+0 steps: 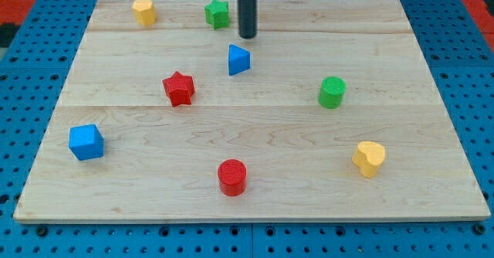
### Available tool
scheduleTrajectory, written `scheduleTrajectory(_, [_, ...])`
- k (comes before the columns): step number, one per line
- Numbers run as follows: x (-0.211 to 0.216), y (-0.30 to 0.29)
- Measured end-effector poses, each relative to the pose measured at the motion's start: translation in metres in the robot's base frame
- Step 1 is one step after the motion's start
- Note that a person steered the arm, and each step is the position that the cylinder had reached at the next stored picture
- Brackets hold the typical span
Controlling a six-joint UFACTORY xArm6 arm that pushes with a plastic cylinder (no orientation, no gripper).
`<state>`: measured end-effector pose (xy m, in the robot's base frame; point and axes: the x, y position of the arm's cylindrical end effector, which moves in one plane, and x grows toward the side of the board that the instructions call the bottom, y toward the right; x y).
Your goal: Push the green circle right to the green star
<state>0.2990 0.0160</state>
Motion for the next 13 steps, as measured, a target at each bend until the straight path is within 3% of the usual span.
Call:
scheduleTrajectory(2, [0.086,0.184])
scheduleTrajectory(3, [0.143,0.186])
scheduleTrajectory(4, [0.141,0.094])
scheduleTrajectory(5, [0.112,0.047])
scheduleTrajectory(7, [0.087,0.036])
scheduleTrajectory(9, [0.101,0.04])
scheduleTrajectory(13, [-0.007,-0.01])
